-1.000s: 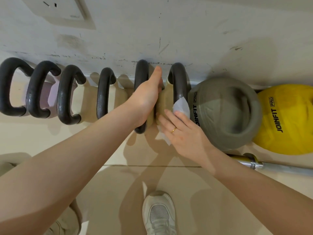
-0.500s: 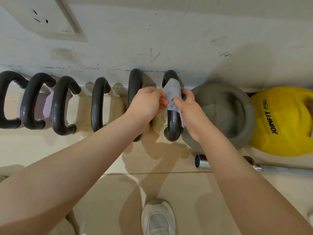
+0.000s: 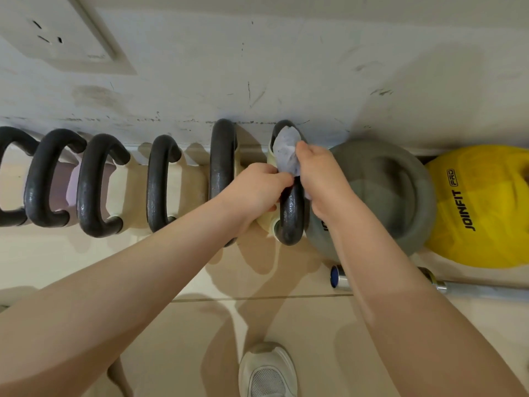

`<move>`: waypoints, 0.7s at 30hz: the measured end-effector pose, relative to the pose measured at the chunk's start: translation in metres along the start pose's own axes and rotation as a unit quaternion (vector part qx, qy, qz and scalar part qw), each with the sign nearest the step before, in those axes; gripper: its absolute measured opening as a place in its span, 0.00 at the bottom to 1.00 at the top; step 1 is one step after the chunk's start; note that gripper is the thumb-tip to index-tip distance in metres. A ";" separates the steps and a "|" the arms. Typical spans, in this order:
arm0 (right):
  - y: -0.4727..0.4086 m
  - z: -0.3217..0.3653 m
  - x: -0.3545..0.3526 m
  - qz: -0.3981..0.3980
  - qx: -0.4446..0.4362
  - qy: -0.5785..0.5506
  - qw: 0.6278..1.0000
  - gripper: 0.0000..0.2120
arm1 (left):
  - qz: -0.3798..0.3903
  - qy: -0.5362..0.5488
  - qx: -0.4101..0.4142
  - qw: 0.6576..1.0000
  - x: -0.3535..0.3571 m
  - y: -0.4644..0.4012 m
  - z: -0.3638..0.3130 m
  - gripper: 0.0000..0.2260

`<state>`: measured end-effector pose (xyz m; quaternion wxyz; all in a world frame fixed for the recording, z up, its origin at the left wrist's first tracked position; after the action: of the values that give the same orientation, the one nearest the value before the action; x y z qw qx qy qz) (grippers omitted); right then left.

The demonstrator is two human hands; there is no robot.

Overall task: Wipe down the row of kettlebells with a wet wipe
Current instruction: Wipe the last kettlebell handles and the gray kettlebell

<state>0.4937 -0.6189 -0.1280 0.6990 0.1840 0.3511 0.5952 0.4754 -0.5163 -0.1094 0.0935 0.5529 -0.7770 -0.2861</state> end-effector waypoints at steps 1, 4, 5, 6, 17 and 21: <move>-0.004 0.005 0.001 0.005 0.007 -0.015 1.000 0.14 | 0.004 -0.002 0.002 1.000 0.001 0.000 0.000 0.13; -0.007 0.001 0.001 -0.067 -0.028 -0.059 0.996 0.19 | 0.017 0.011 0.005 1.000 0.001 0.003 0.001 0.10; -0.002 -0.002 0.000 -0.114 -0.067 -0.050 0.990 0.17 | 0.022 0.014 0.008 1.000 0.000 0.003 0.001 0.09; 0.003 -0.007 -0.002 -0.156 -0.102 -0.022 0.982 0.14 | 0.028 0.013 0.012 0.999 0.000 0.003 0.001 0.09; 0.014 -0.010 0.002 0.006 -0.044 0.068 0.997 0.17 | 0.027 0.047 -0.015 0.998 0.001 -0.016 0.005 0.21; -0.004 -0.001 0.000 0.086 0.005 -0.064 0.994 0.14 | -0.017 0.094 -0.035 0.995 0.002 -0.023 -0.001 0.32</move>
<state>0.4958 -0.6201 -0.1312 0.6653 0.2551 0.2913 0.6383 0.4935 -0.5233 -0.1216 0.1800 0.5865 -0.7452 -0.2612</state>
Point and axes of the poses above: each hand's wrist, its own y-axis away from the middle knuckle, its own x-axis out of the palm, z = x × y, the point moved 2 cm from there along -y, towards the middle knuckle, and after that the axes turned 11 degrees about x, right-handed, at the moved point
